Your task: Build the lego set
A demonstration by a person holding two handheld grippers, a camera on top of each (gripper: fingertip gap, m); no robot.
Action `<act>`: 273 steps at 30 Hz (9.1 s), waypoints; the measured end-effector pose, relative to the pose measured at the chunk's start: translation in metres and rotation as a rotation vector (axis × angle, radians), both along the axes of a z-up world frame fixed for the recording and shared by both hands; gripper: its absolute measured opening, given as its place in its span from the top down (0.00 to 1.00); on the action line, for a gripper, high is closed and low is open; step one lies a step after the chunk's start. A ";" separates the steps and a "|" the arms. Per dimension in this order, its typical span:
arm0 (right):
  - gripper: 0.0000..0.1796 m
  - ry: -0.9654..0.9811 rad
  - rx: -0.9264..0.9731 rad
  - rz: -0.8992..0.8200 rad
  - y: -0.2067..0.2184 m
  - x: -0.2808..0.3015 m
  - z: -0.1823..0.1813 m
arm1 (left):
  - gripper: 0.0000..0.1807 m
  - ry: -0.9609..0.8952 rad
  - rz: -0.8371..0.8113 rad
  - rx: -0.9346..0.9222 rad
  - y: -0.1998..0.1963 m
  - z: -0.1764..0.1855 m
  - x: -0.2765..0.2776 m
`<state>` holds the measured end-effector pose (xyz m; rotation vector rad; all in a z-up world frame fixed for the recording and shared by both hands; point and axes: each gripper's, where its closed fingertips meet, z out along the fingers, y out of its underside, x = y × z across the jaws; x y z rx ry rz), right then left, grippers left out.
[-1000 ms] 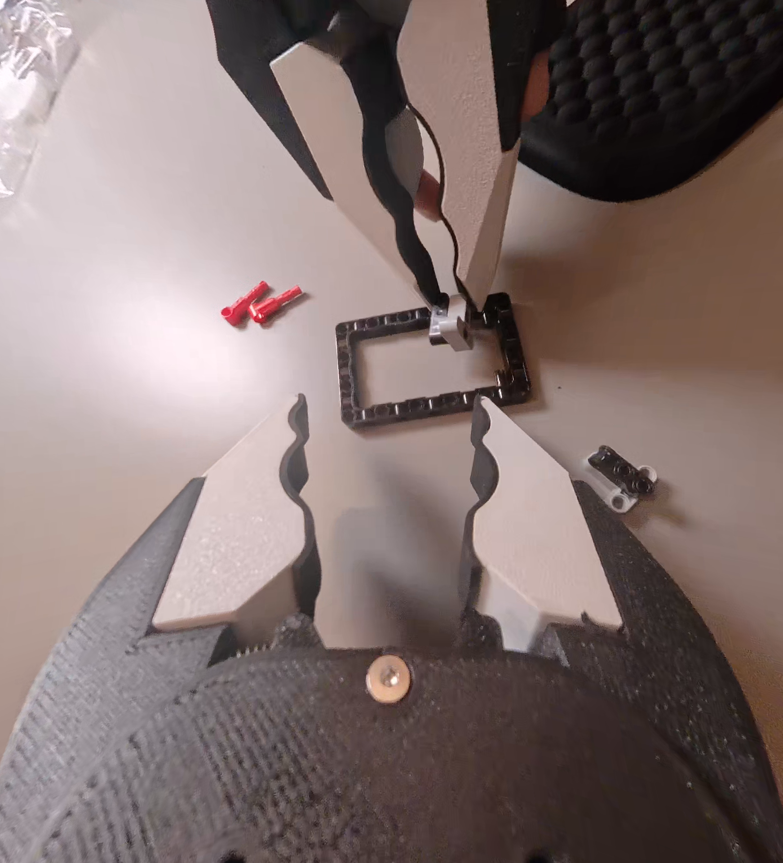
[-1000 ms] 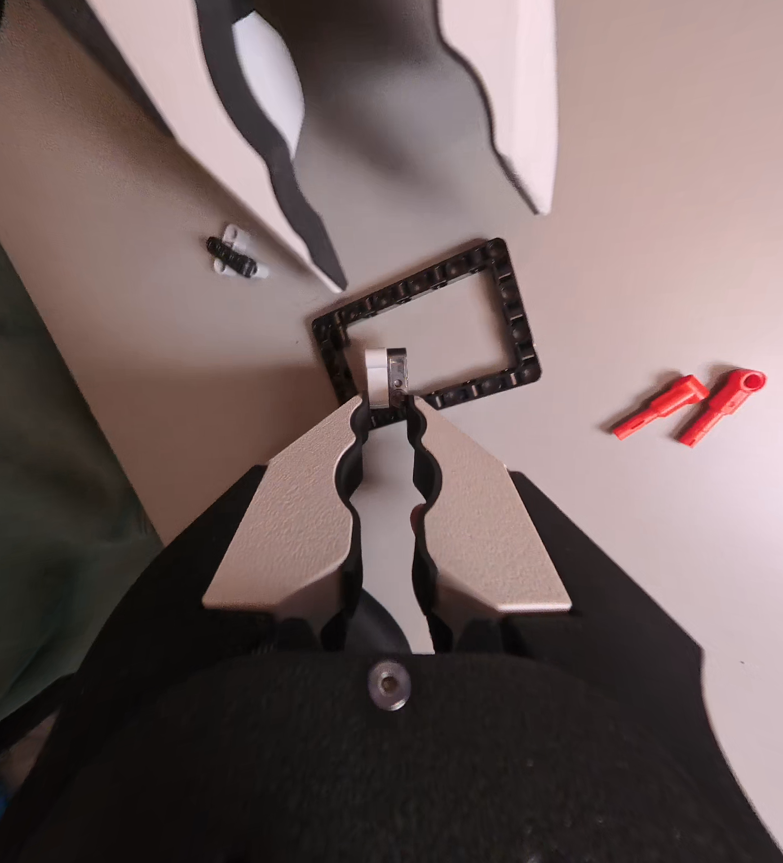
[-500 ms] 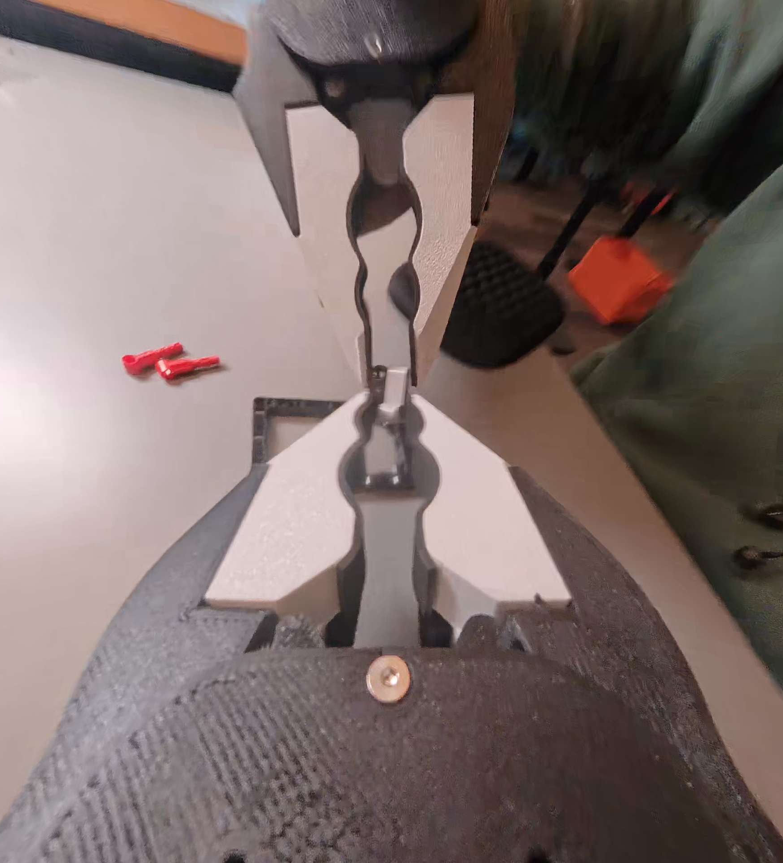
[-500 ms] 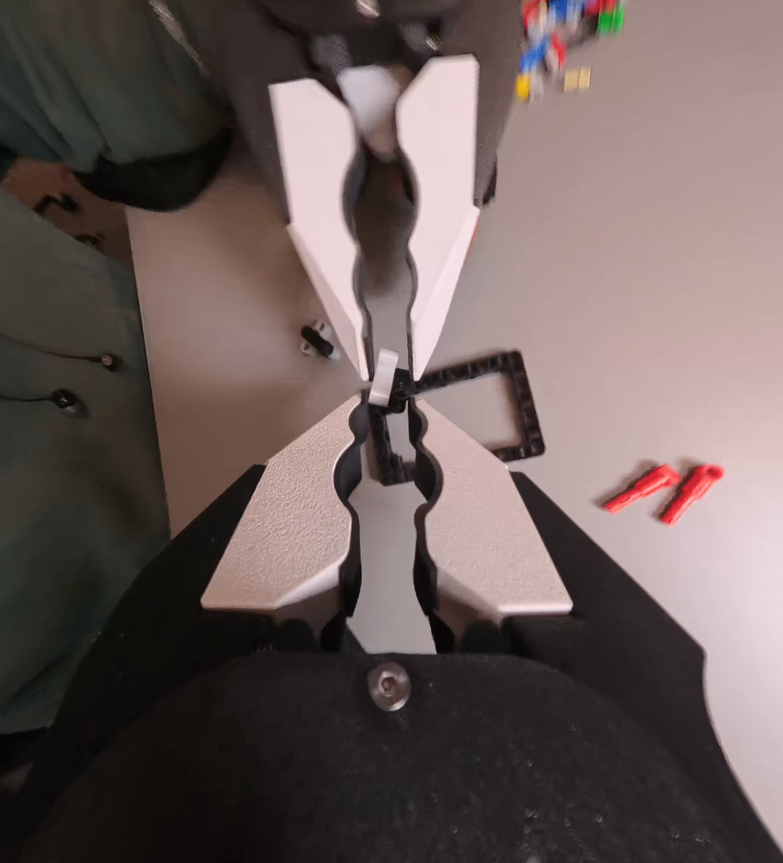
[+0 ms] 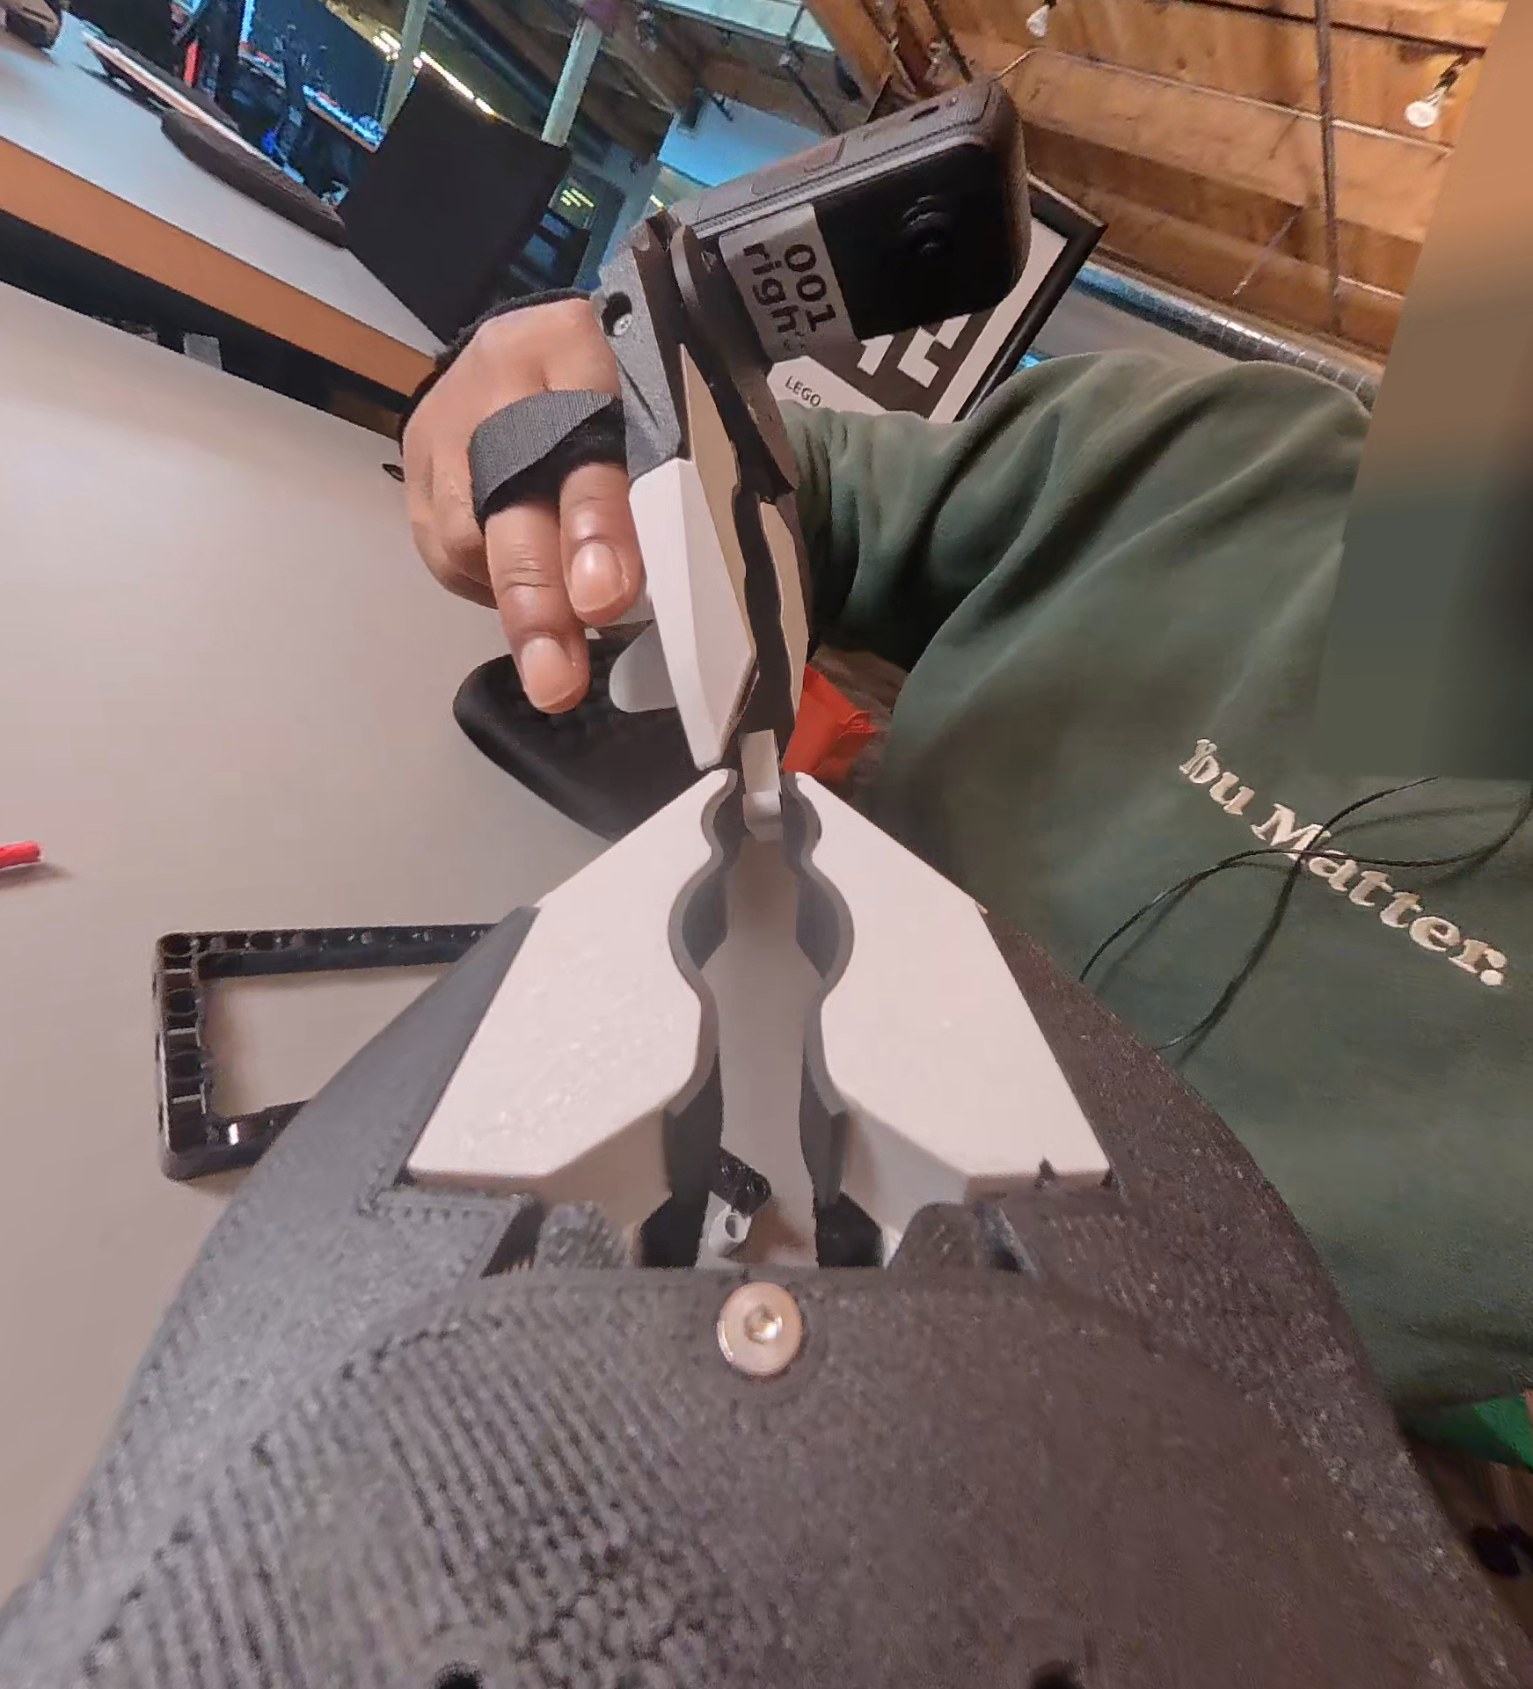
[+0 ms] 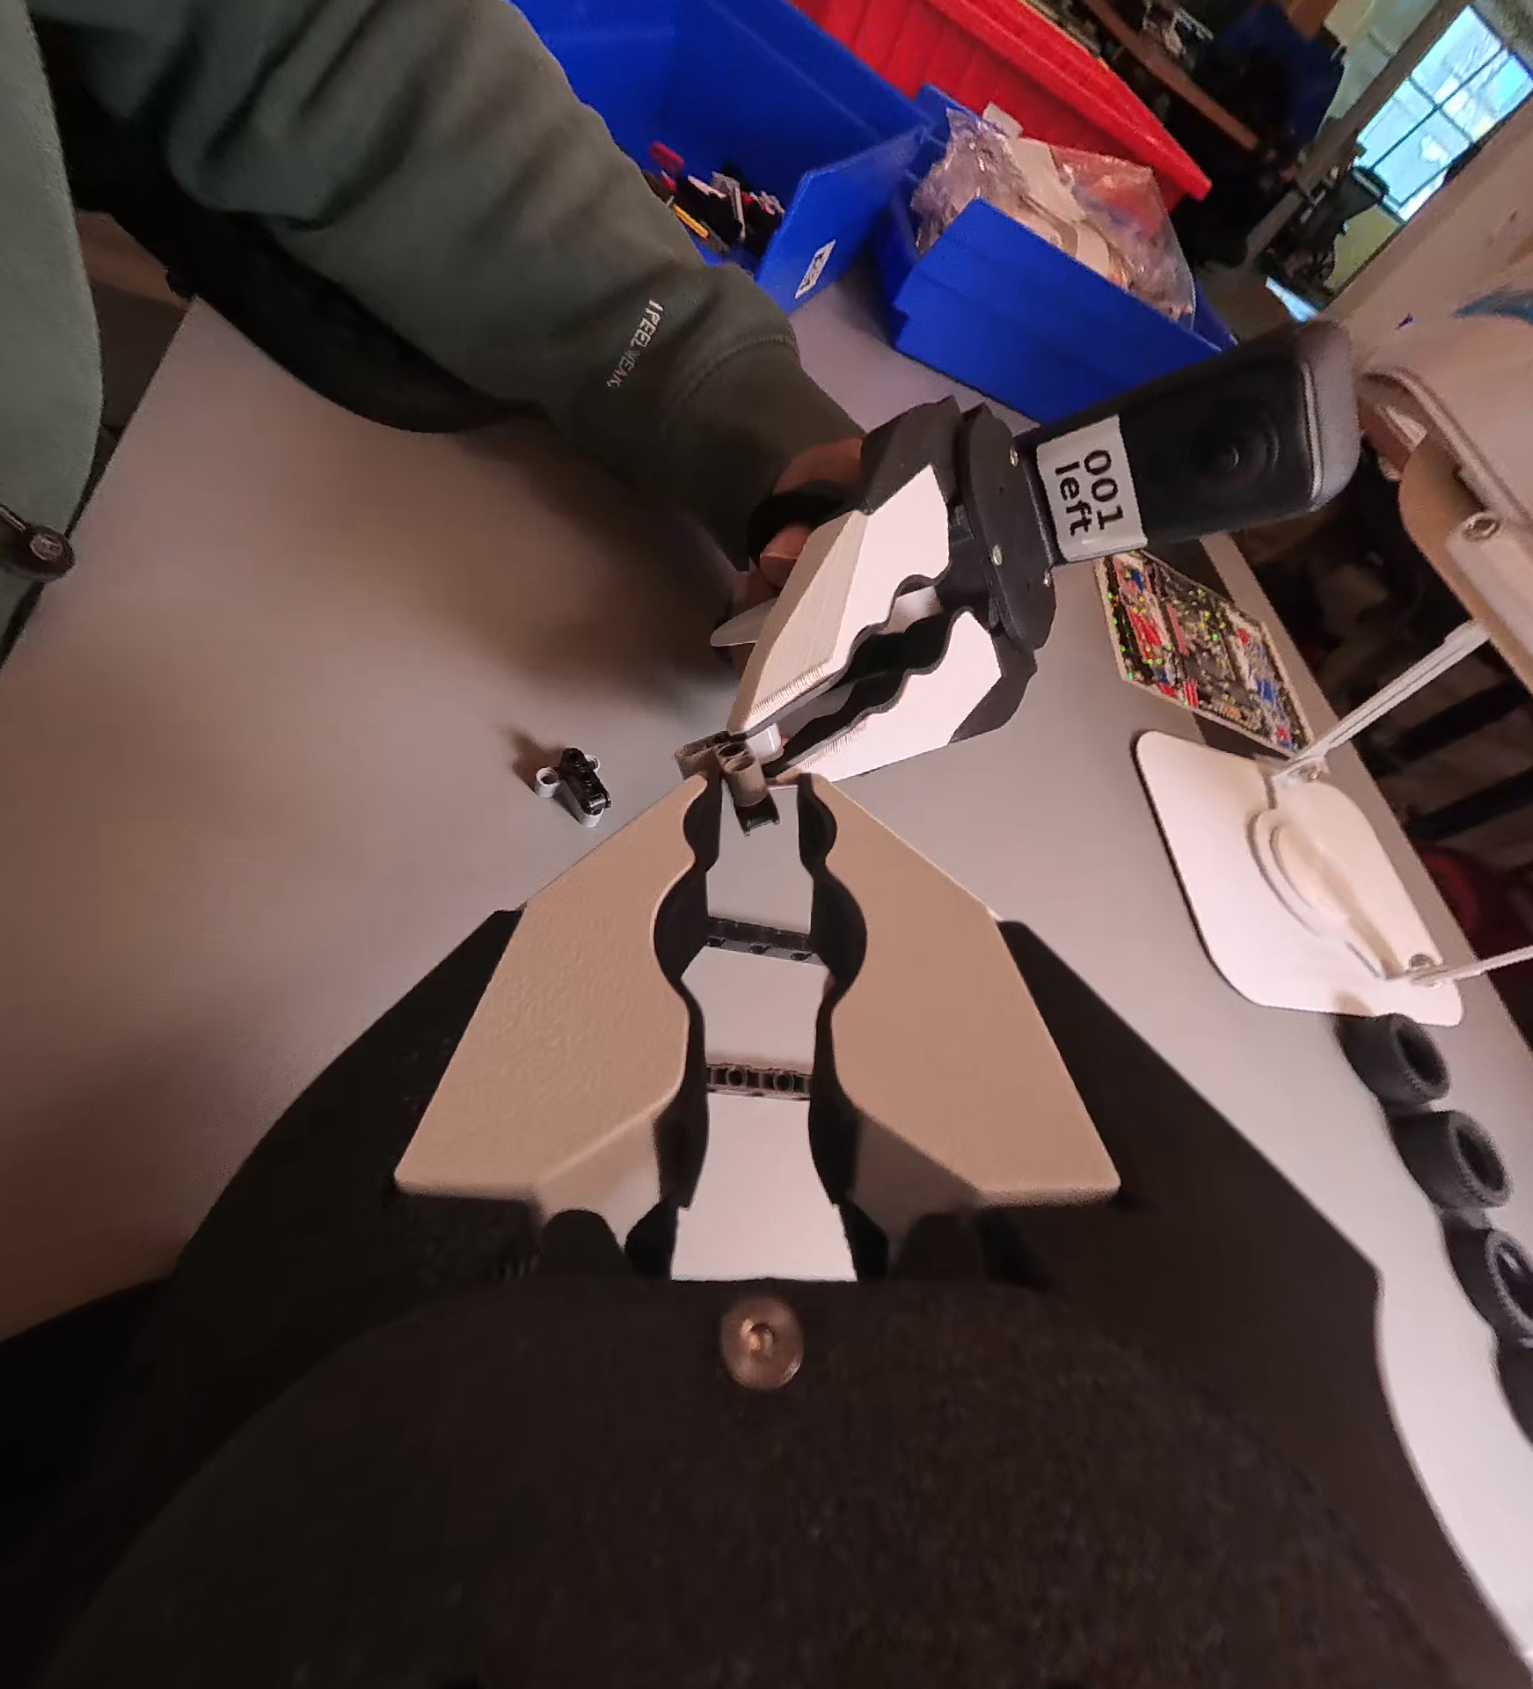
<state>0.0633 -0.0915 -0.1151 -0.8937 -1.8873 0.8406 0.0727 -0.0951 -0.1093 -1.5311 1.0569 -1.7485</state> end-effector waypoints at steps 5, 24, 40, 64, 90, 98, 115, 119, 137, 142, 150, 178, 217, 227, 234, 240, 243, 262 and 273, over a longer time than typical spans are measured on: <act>0.96 0.008 0.091 -0.020 0.005 -0.002 0.004 | 0.96 -0.032 0.031 -0.034 0.008 0.003 -0.004; 0.97 -0.848 0.072 -0.084 0.035 0.007 -0.089 | 0.52 0.769 0.289 0.508 0.054 -0.107 -0.029; 0.97 -0.932 0.113 -0.109 0.020 0.010 -0.094 | 0.50 0.794 0.430 0.496 0.057 -0.106 -0.029; 0.97 -0.717 -0.320 -0.513 0.013 0.008 -0.092 | 0.55 0.811 0.503 0.439 0.036 -0.106 -0.029; 0.97 -0.643 -0.393 -0.461 0.006 0.015 -0.092 | 0.57 0.798 0.454 0.454 0.023 -0.106 -0.011; 0.96 -0.546 -0.581 -0.527 0.007 0.017 -0.092 | 0.57 0.806 0.475 0.425 0.024 -0.107 -0.009; 0.96 -0.445 -0.667 -0.544 0.006 0.019 -0.091 | 0.58 0.804 0.480 0.436 0.023 -0.107 -0.001; 0.96 -0.462 -0.639 -0.519 0.005 0.016 -0.091 | 0.57 0.801 0.463 0.440 0.022 -0.107 0.004; 0.95 -0.445 -0.598 -0.577 0.008 0.007 -0.091 | 0.76 0.796 0.408 0.479 0.011 -0.106 -0.001; 0.88 -0.448 -0.572 -0.541 0.007 0.008 -0.087 | 0.77 0.796 0.413 0.488 0.012 -0.106 -0.001; 0.81 -0.484 -0.090 -0.196 0.023 0.014 -0.071 | 0.77 0.802 0.379 0.528 0.011 -0.104 -0.010; 0.88 -0.646 0.059 0.174 0.004 0.007 -0.101 | 0.97 0.782 0.366 0.591 0.009 -0.106 -0.004; 0.85 -0.583 0.230 0.198 -0.008 0.033 -0.087 | 0.54 0.831 0.303 0.424 -0.020 -0.109 0.021; 0.91 -0.572 0.091 0.101 -0.013 0.029 -0.094 | 0.74 0.804 0.369 0.459 -0.008 -0.106 0.019; 0.91 -0.565 0.099 0.008 -0.009 0.025 -0.093 | 0.74 0.789 0.374 0.449 -0.006 -0.105 0.017; 0.91 -0.567 0.082 -0.021 -0.007 0.020 -0.093 | 0.74 0.798 0.373 0.452 -0.006 -0.106 0.016; 0.91 -0.535 0.063 -0.054 -0.007 0.021 -0.093 | 0.74 0.794 0.374 0.458 -0.006 -0.106 0.016; 0.91 -0.490 0.009 -0.195 -0.004 0.018 -0.094 | 0.75 0.801 0.379 0.468 -0.008 -0.106 0.020; 0.83 -0.551 0.076 -0.105 -0.007 0.023 -0.095 | 0.75 0.780 0.337 0.492 -0.009 -0.106 0.020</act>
